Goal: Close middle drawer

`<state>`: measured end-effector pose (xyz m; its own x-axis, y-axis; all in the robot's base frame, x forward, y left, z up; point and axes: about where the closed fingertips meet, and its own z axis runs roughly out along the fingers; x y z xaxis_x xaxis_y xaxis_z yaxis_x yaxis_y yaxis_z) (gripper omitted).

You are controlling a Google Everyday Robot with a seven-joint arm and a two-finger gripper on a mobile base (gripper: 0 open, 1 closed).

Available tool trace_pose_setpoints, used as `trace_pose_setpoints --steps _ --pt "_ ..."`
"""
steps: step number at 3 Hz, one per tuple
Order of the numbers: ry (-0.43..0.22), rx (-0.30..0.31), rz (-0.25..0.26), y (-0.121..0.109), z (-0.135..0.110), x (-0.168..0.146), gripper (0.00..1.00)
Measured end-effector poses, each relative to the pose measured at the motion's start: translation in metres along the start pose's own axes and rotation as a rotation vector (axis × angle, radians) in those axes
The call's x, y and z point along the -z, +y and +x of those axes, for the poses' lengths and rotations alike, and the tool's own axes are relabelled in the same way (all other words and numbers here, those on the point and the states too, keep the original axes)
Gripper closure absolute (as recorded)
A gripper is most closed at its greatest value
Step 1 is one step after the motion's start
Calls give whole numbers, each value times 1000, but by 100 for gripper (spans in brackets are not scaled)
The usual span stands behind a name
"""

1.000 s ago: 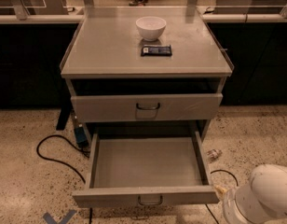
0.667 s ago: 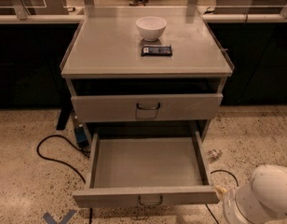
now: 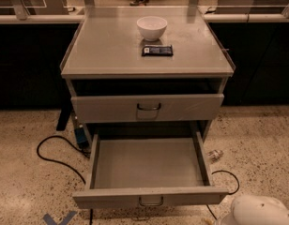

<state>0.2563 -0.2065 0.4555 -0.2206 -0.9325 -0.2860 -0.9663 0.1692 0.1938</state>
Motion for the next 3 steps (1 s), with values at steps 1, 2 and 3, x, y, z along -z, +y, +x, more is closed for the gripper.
trace_pose_setpoints --steps 1,2,3 --pt "-32 -71 -64 -2 13 -66 0" --pt "-56 -91 -141 20 13 -98 0" --pt "-54 -88 -119 11 11 -107 0"
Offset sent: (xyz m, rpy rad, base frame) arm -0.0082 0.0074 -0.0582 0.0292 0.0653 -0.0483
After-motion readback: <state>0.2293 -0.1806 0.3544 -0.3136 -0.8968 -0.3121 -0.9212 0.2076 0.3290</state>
